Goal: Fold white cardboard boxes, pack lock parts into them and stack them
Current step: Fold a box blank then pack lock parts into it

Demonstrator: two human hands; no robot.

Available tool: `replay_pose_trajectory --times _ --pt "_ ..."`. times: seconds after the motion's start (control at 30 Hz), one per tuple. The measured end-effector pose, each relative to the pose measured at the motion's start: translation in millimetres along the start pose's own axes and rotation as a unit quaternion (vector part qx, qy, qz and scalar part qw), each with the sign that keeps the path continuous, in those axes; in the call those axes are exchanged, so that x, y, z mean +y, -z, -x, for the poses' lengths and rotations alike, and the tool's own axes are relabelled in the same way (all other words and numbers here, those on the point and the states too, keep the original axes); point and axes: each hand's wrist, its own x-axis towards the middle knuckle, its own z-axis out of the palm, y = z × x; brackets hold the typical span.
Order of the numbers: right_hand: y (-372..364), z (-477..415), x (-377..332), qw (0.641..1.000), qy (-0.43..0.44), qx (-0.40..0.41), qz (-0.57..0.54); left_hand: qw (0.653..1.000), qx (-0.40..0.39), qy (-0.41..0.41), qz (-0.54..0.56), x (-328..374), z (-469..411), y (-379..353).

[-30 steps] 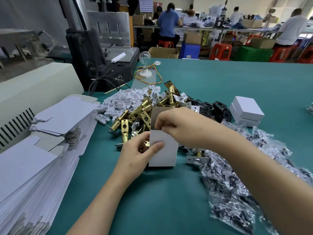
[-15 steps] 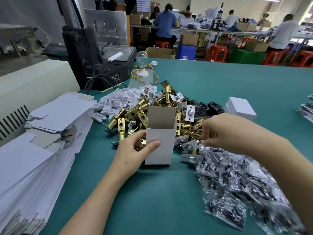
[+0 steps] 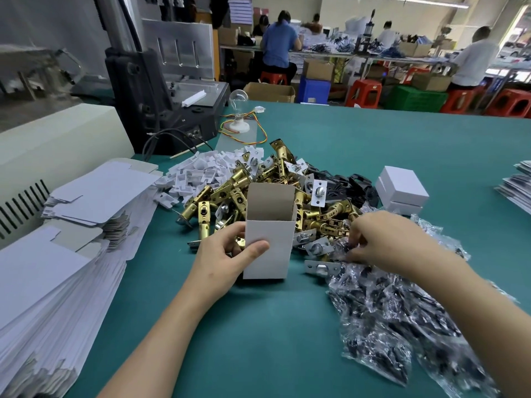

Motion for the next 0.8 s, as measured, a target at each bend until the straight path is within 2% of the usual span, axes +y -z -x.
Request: replay_pose_trajectory --times 0.13,0.4,0.5,0.57,0.63,0.73,0.8 --pt "3 -2 6 0.999 0.0 0.027 -0.025 1.0 -0.004 0.003 -0.005 0 0 0" --pt "32 0 33 0.977 0.016 0.088 -0.194 1.0 -0.004 0.008 0.003 3 -1 -1" --pt "47 3 41 0.966 -0.003 0.159 -0.202 1.0 -0.002 0.01 0.004 2 -1 0" --pt "56 5 40 0.941 0.002 0.239 -0.24 1.0 -0.002 0.009 0.007 2 -1 0" --pt "63 10 28 0.9 0.034 0.287 -0.327 1.0 -0.005 0.008 0.007 1 -2 0" --pt "67 16 -7 0.827 0.113 0.235 -0.498 1.0 -0.01 0.007 0.007 -1 -1 1" --pt "64 15 -34 0.798 0.151 0.204 -0.546 1.0 -0.011 0.005 0.006 -1 -1 1"
